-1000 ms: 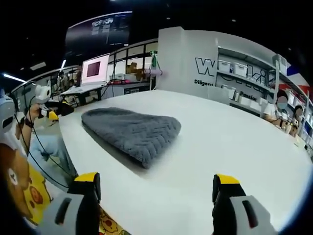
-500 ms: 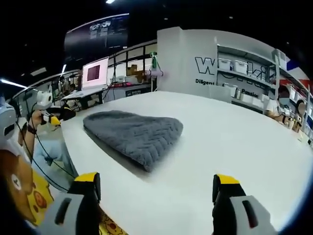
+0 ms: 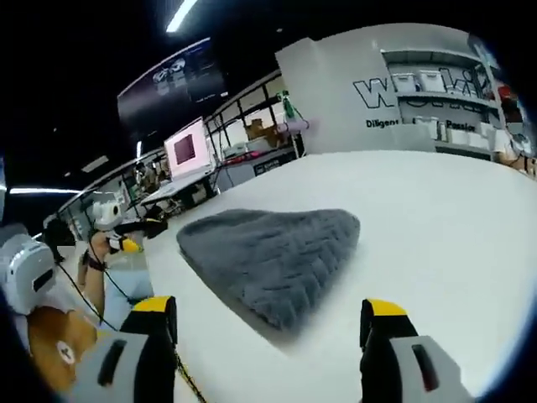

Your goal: Fold the towel on the table until its edges align and the towel forms a compact rectangular stack.

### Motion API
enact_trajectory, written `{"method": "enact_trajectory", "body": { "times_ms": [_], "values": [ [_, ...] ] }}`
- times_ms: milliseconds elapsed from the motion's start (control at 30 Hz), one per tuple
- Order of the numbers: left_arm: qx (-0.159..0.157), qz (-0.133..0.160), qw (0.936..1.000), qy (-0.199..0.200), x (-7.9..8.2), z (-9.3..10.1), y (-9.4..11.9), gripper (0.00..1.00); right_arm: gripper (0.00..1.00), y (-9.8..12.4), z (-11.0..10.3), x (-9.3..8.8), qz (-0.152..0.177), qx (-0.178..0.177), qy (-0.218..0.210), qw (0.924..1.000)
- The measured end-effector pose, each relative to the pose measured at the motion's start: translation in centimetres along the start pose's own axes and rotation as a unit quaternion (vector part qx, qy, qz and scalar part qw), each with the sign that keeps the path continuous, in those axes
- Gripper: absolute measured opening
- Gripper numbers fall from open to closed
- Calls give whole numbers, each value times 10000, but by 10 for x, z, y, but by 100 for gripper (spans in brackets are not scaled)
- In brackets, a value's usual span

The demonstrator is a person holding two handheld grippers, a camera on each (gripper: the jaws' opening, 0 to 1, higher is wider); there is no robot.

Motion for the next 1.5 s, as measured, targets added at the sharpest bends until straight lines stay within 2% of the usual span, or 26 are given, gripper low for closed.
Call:
{"method": "enact_trajectory", "body": {
  "times_ms": [67,200,300,533,633,833,933,1000,1233,1500],
  "values": [
    [-21,29,10000,11,0,1,0,99,94,-10,6,6,-15,184,-321,9993],
    [-49,74,10000,25,0,3,0,99,92,-24,17,10,-111,438,-605,9971],
    [-74,117,9999,22,0,3,1,99,90,-34,27,10,-203,473,-1038,9933],
    [-93,212,9997,56,1,2,2,98,82,-51,49,5,-336,387,-1451,9881],
    [-124,212,9997,74,-1,2,1,98,74,-57,55,4,-192,355,-1638,9857],
    [-165,220,9996,78,-2,4,0,97,53,-68,56,-1,-296,300,-1716,9843],
    [-184,242,9995,92,-2,4,-2,97,38,-72,57,-2,-355,298,-1764,9832],
    [-192,245,9995,108,-2,4,-3,97,25,-75,61,-4,-420,188,-1784,9829],
    [-212,222,9994,140,-4,3,-7,96,13,-78,62,-3,-588,223,-1931,9792],
    [-255,201,9993,161,-4,4,-12,96,8,-70,74,4,-562,35,-1764,9827]
  ]
}}
Point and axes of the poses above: the point that each gripper's makers call its tool centre point, and the gripper's own axes: y roughly backward along the fingers, z roughly to its right, x roughly out of its top, the point moved 6 cm from there along y, roughly backward along the fingers, and after that the axes turned 9 degrees about z, right-handed, at the moved point
